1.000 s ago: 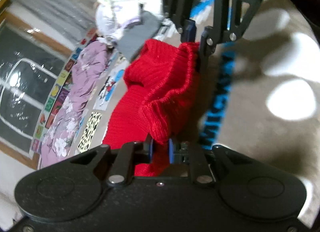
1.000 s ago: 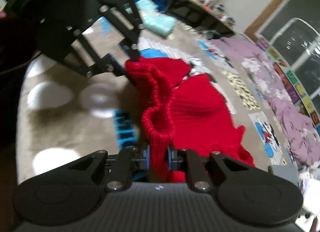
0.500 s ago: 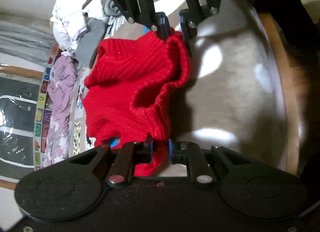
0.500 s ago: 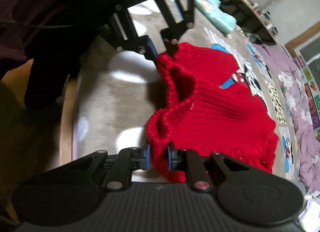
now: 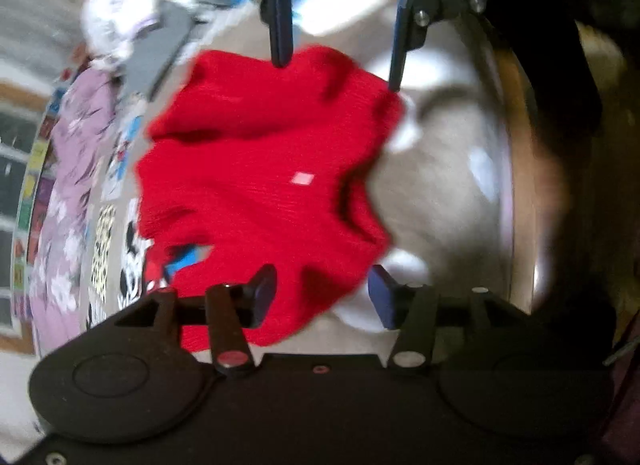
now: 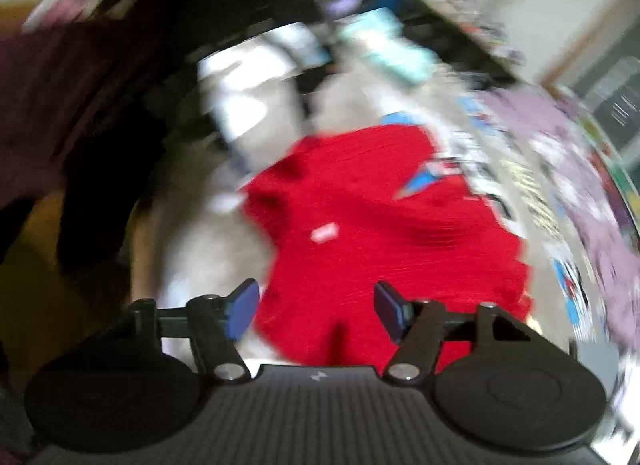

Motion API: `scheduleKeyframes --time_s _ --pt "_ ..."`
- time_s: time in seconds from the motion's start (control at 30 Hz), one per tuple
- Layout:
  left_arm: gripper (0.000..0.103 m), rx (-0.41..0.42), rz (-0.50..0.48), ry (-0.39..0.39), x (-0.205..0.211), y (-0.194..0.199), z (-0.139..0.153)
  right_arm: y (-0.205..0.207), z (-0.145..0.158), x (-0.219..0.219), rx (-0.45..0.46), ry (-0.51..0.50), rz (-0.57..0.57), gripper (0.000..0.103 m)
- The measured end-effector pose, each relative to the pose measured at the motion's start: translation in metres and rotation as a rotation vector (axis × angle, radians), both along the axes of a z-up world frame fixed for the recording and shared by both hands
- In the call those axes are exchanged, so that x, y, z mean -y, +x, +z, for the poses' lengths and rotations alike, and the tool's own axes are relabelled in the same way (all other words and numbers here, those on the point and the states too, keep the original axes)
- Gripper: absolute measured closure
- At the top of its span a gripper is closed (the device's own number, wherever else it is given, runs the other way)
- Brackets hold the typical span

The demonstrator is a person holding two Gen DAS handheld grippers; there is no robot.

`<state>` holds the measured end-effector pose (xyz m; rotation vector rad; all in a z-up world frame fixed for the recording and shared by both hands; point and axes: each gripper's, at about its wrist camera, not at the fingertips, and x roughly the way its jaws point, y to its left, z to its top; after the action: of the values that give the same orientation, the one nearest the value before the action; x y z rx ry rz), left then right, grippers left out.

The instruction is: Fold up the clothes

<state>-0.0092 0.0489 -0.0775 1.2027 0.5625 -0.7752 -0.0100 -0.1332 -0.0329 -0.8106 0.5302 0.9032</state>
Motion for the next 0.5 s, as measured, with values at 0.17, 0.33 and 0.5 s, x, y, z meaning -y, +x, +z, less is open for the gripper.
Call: scheduleKeyframes --time_s 0.17,0.33,0.5 --pt "0.037 0.026 0.210 -0.260 -0.007 0.039 0.035 0.056 0.035 0.057 -0.097 0.431 -0.319 0.028" --pt "0.036 0.034 0.521 -0.550 -0.014 0.095 0.044 0.102 0.017 0.127 -0.232 0.847 -0.636 0.021" --pt "0.036 -0.107 0.884 -0.879 -0.052 0.149 0.022 0.137 -0.041 0.186 -0.402 1.146 -0.900 0.023"
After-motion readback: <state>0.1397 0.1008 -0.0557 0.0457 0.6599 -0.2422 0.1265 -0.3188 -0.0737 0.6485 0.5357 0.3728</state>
